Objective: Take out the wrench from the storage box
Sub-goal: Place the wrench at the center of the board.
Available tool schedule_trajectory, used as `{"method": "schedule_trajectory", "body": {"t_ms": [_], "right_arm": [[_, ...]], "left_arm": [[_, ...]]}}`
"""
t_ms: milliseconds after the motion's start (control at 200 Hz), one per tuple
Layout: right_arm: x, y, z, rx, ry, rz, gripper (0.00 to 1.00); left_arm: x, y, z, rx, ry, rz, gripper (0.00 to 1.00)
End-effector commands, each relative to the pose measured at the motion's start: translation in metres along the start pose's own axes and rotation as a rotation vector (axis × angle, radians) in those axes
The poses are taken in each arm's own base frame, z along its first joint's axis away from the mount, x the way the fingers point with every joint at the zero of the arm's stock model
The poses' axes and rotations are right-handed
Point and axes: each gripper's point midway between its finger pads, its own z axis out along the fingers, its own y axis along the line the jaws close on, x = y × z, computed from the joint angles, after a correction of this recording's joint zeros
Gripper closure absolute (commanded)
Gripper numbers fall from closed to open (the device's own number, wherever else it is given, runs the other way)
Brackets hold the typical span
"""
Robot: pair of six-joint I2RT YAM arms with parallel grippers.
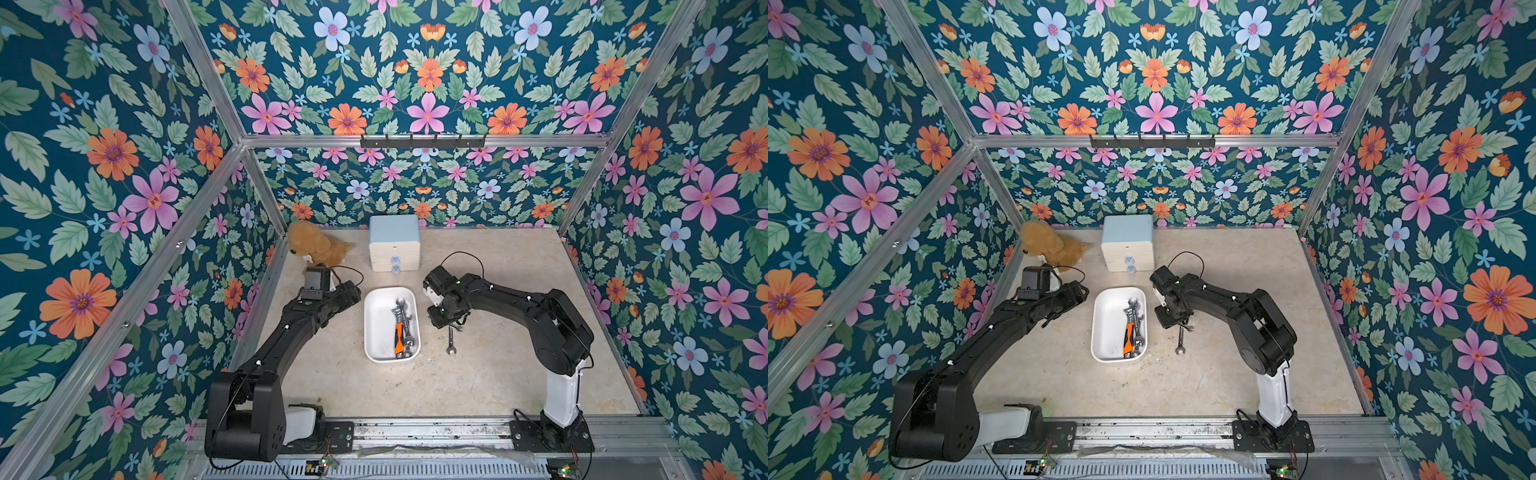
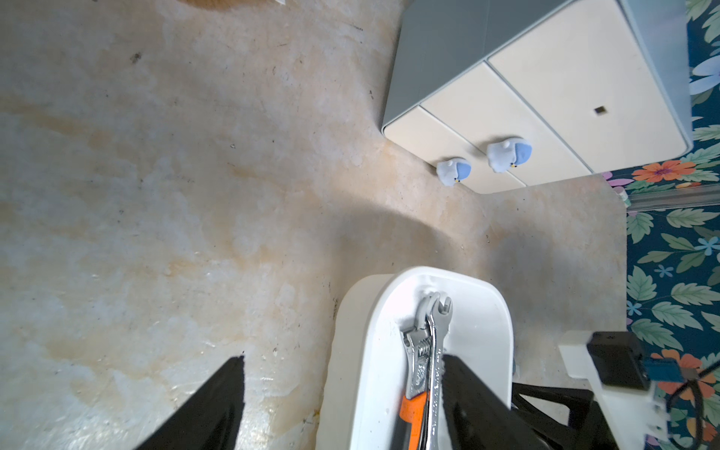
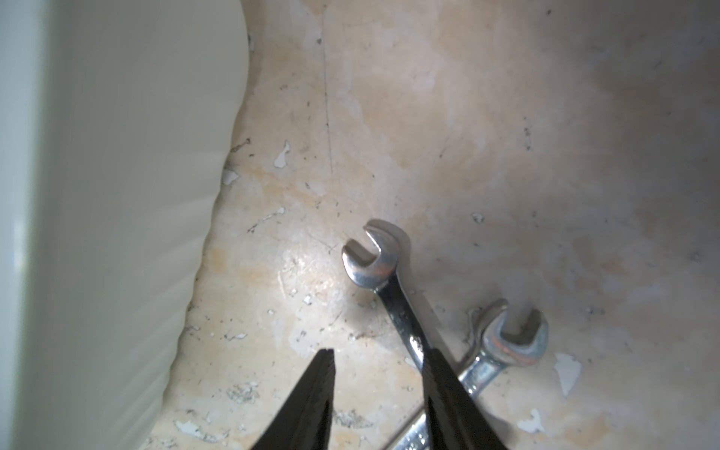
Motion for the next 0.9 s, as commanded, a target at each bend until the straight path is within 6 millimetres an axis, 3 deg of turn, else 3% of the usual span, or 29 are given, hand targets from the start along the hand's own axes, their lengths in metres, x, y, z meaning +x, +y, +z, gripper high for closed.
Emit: {"method": "schedule_trajectory", "body": {"t_ms": [0,305,720,895], "right_arm": [[0.003,-0.008,0.002,0.041,0.019,-0.033,0.57],[0.018,-0.019,0.018,0.058,0.085,-0.015,0.59],[0.027,-0.028,0.021,0.136,0.119,0.145,0.82],[0.019,-0.022,0.015,0.191,0.065,0.300,0.89]], "left_arm": [[-0.001,-0.001,0.000,0.001,-0.005,0.015,0.18],[-0.001,-0.001,-0.001,0.001,-0.008,0.016,0.18],[-0.004,-0.002,-0.002,0.001,-0.015,0.016,0.18],[-0.005,-0.003,-0.003,0.007,-0.017,0.015,0.18]]}}
